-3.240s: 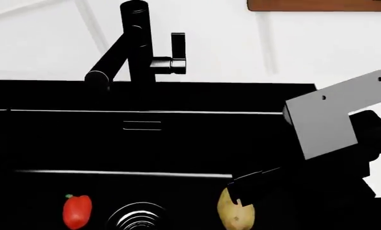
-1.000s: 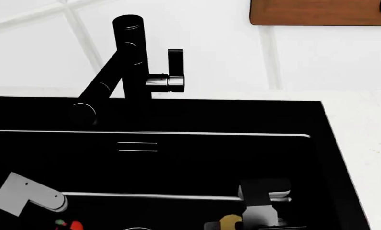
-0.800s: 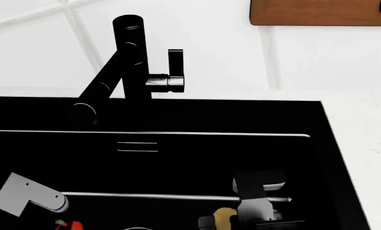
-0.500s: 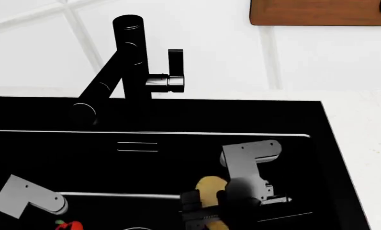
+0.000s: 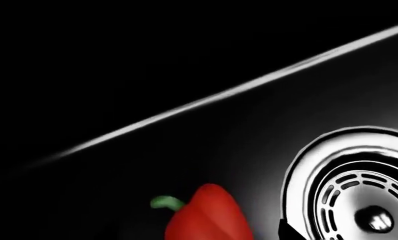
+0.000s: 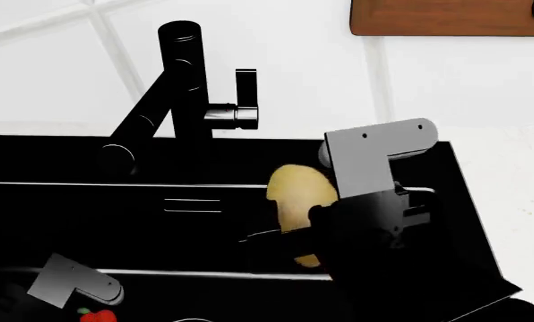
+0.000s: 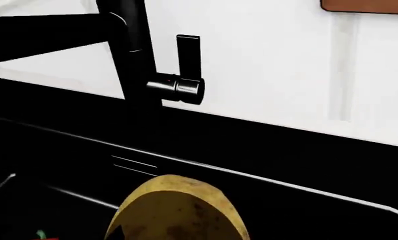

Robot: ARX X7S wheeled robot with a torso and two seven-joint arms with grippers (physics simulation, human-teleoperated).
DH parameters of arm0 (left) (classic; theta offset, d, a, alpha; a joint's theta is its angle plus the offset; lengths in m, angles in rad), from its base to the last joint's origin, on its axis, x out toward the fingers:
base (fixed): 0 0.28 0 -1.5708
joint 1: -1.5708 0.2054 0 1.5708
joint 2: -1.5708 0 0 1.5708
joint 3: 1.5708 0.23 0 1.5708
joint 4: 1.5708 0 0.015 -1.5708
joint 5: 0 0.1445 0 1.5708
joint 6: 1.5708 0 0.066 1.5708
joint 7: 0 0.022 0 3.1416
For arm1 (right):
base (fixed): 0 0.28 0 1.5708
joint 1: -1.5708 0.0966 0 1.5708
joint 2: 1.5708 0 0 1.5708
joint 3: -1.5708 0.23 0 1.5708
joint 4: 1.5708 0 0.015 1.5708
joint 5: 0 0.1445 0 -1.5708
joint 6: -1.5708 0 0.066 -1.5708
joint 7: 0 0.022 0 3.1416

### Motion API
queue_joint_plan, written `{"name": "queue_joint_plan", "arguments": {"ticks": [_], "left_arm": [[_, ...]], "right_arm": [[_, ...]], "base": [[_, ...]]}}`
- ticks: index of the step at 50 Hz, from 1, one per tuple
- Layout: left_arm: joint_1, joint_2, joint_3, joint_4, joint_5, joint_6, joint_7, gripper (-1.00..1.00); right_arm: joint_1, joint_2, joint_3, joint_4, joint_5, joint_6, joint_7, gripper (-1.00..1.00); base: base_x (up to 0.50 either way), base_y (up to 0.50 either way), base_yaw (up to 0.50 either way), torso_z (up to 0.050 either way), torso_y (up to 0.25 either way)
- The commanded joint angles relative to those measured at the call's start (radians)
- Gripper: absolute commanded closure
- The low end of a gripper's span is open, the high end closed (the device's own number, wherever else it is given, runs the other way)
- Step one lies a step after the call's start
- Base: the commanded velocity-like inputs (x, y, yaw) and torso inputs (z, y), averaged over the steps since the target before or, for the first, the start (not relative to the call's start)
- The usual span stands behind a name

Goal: Pick the vegetables from the sink and place them on the cutting board.

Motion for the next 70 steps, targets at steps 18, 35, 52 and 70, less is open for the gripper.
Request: {"name": "queue_joint_plan", "arguments": {"ticks": [18,35,52,70], "left_arm": [[-0.093,0.138,0.099,-0.488,0.093,0.242,0.040,-1.00],[-0.018,0.062,0.083,-0.173,0.068,0.089,-0.011,1.00],[0.081,-0.128,-0.120,0.477,-0.069,-0.238,-0.104,1.00],[0.080,-0.203,-0.403,0.872,-0.255,-0.459,-0.131,1.00]], "right_arm": [[0.115,0.156,0.135,-0.108,0.759,0.066,0.561,1.00],[0.080,0.184,0.106,-0.108,0.775,0.015,0.565,1.00],[0.077,0.205,0.110,-0.119,0.836,-0.016,0.608,1.00],[0.062,0.239,0.107,-0.170,0.816,-0.074,0.566,1.00]], "base": [[0.00,0.00,0.00,0.000,0.000],[0.00,0.00,0.00,0.000,0.000],[0.00,0.00,0.00,0.000,0.000],[0.00,0.00,0.00,0.000,0.000]]}}
